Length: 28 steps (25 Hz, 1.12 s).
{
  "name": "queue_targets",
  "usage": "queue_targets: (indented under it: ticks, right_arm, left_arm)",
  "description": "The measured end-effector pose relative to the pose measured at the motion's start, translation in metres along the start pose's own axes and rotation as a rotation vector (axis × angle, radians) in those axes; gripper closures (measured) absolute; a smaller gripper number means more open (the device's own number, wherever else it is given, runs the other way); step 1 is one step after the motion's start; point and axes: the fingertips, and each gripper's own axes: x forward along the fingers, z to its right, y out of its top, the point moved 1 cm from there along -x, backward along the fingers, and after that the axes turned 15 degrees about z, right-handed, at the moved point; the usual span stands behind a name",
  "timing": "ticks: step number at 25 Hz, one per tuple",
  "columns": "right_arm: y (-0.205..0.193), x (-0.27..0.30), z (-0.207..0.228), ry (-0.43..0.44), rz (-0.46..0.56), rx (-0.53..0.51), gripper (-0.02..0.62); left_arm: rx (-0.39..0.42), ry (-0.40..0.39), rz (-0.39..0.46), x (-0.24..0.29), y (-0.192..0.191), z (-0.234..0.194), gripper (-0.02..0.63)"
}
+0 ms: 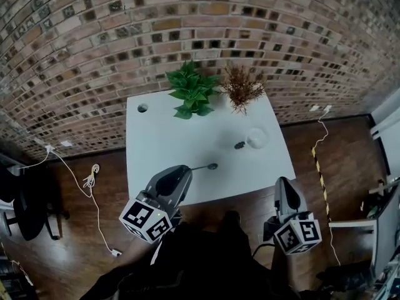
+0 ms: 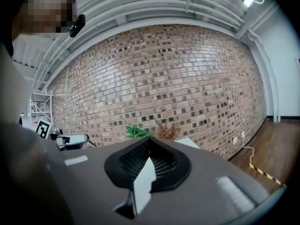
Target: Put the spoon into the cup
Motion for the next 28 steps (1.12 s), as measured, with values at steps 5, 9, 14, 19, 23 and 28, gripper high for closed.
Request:
queue_targets:
  ticks: [5,9,14,19,23,28]
  right_arm:
    - [-0.008,0.030,0.061,0.093,-0.023,0.026,0.589]
    - [0.004,0.050,0.093,0.230,-0.026,0.011,0.589]
    - [0.013,0.061,0.138,0.315,-0.039,0.044,0.589]
    - [0.016,0.073,0.156,0.415,-0.060,0.057,0.589]
    - [0.014,0.085,0.160,0.459,-0.062,0.076,0.589]
    - [0.002,0.109,0.150,0.551,-0.058,0.023,0.589]
  left_arm:
    - [0.060,0.118,0.037,0.052,-0.011,0.004,0.563]
    - [0.095,0.164,0.048,0.100,-0.020,0.028,0.564]
    - [0.124,0.192,0.053,0.147,-0.039,0.065,0.565]
    - [0.145,0.305,0.018,0.159,-0.056,0.077,0.565]
    - [0.122,0.319,0.008,0.165,-0.065,0.077,0.564]
    - [0.125,0.307,-0.018,0.180,-0.064,0.067,0.565]
